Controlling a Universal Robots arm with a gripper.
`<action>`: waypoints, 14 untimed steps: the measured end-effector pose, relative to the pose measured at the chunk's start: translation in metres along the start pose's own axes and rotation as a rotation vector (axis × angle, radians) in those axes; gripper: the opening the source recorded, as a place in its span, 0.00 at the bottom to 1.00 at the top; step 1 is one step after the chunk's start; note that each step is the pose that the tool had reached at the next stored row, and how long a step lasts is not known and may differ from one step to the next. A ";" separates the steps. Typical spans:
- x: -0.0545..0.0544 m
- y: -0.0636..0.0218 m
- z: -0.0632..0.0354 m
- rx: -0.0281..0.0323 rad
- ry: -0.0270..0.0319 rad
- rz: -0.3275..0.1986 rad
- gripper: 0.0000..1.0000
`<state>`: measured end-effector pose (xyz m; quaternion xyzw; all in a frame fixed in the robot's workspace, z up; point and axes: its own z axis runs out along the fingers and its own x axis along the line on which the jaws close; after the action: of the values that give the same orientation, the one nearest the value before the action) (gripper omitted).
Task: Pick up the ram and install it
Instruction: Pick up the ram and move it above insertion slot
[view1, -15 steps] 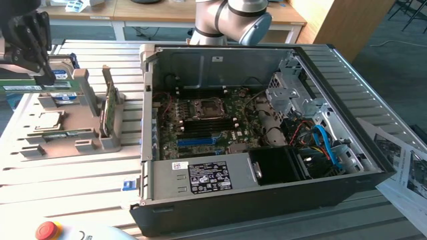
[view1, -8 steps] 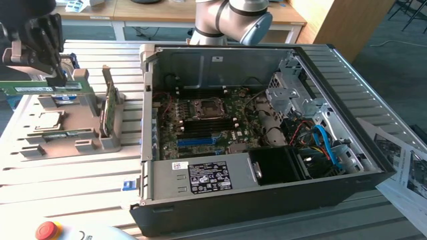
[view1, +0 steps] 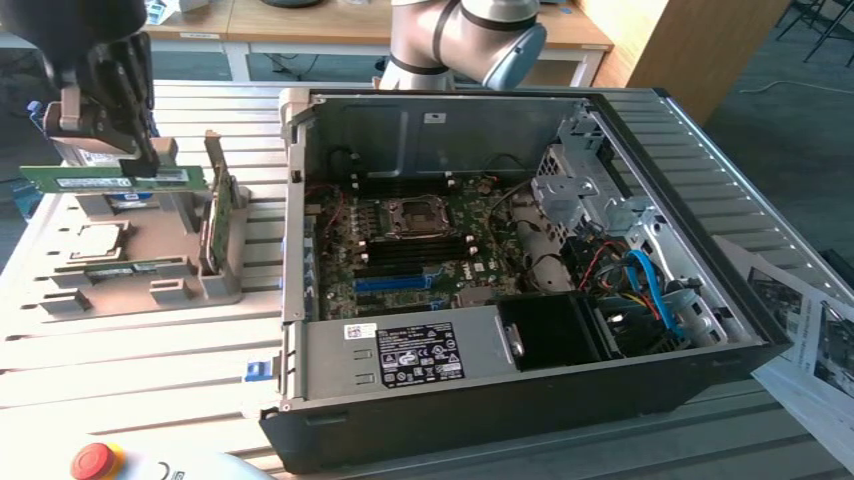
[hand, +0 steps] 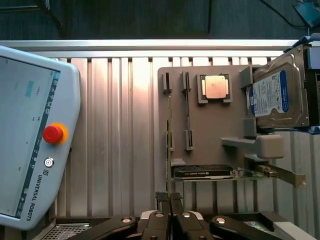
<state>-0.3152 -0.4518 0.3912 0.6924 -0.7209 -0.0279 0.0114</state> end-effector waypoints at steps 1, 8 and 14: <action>0.001 -0.0029 -0.0002 -0.0004 0.0000 0.000 0.12; 0.006 -0.0223 -0.0014 -0.0033 0.0001 0.000 0.12; 0.010 -0.0399 -0.0025 -0.0062 0.0003 0.000 0.12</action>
<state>-0.2756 -0.4635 0.3912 0.6923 -0.7209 -0.0301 0.0136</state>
